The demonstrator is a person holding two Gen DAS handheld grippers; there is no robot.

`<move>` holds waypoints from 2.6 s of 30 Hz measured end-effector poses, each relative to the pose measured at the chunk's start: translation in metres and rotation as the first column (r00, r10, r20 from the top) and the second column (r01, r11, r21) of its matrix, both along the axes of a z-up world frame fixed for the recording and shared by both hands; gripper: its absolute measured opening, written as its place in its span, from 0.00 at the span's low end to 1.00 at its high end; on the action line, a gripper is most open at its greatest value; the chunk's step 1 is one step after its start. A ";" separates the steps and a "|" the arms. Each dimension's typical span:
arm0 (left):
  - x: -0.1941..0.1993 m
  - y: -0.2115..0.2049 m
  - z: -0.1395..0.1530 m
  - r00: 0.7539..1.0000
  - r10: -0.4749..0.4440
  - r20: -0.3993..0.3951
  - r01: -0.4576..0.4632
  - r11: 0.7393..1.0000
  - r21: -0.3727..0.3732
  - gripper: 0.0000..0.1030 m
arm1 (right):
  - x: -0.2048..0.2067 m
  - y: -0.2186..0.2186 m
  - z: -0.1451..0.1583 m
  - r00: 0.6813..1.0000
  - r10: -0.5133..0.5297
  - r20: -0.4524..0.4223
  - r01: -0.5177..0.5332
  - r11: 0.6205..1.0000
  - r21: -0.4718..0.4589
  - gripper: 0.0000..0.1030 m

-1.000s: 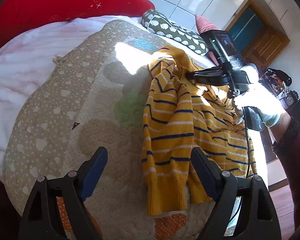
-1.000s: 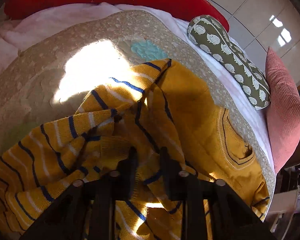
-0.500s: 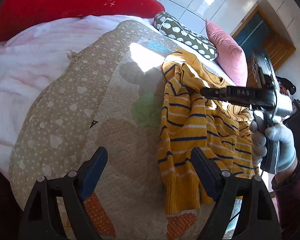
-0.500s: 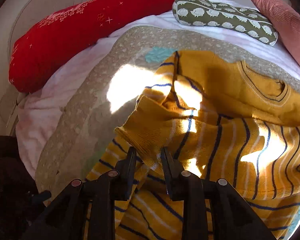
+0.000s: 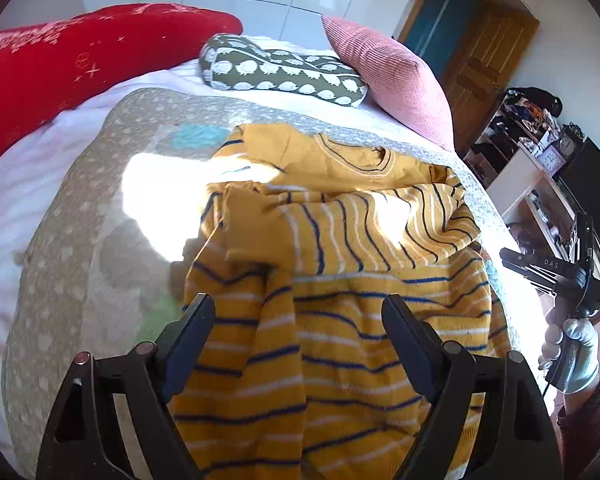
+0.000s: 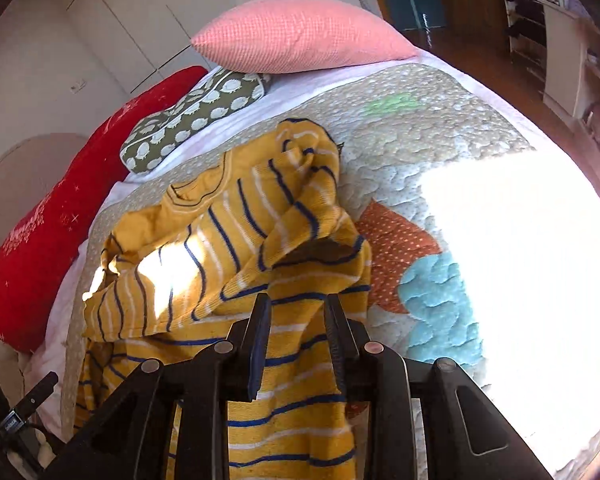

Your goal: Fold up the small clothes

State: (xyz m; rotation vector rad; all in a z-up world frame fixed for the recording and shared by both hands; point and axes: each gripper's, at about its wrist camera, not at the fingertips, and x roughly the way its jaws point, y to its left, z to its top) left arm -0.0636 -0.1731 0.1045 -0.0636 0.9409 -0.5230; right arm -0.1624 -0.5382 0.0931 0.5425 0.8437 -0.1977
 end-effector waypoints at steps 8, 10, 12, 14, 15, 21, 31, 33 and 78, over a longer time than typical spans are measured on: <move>0.086 -0.069 -0.049 0.994 0.000 -0.105 0.019 0.985 0.172 0.82 | 0.068 -0.029 -0.024 0.999 -0.035 -0.013 0.036 0.996 0.077 0.42; 0.099 -0.073 -0.057 0.993 0.015 -0.115 0.009 0.978 0.206 0.82 | 0.087 -0.025 -0.033 0.998 -0.014 -0.054 0.017 0.998 0.060 0.16; 0.109 -0.078 -0.059 0.994 0.029 -0.106 -0.003 0.972 0.236 0.82 | 0.095 -0.023 -0.028 0.999 -0.008 -0.053 0.009 1.000 0.023 0.09; 0.116 -0.089 -0.060 0.996 0.029 -0.088 -0.005 0.964 0.266 0.82 | 0.097 -0.027 -0.022 0.996 -0.054 -0.067 0.050 0.997 -0.058 0.09; 0.117 -0.095 -0.061 0.997 0.024 -0.069 -0.003 0.956 0.292 0.82 | 0.097 -0.030 -0.022 0.993 -0.086 -0.086 0.076 0.991 -0.108 0.10; 0.099 -0.090 -0.045 0.998 0.000 -0.067 0.017 0.968 0.252 0.82 | 0.060 -0.034 -0.017 0.996 -0.077 -0.053 0.071 0.992 -0.102 0.31; -0.042 0.026 0.001 0.999 0.016 0.046 -0.021 0.993 0.120 0.82 | -0.095 0.018 -0.028 0.999 0.029 0.040 -0.029 1.000 -0.003 0.45; -0.060 0.052 -0.004 0.996 0.070 0.048 -0.075 0.990 0.118 0.82 | -0.111 0.037 -0.028 0.996 0.066 0.057 -0.065 0.997 -0.029 0.45; -0.132 0.249 -0.040 0.887 0.448 -0.116 -0.462 0.870 -0.175 0.82 | 0.056 0.340 0.160 0.725 0.649 0.230 -0.544 0.745 -0.386 0.06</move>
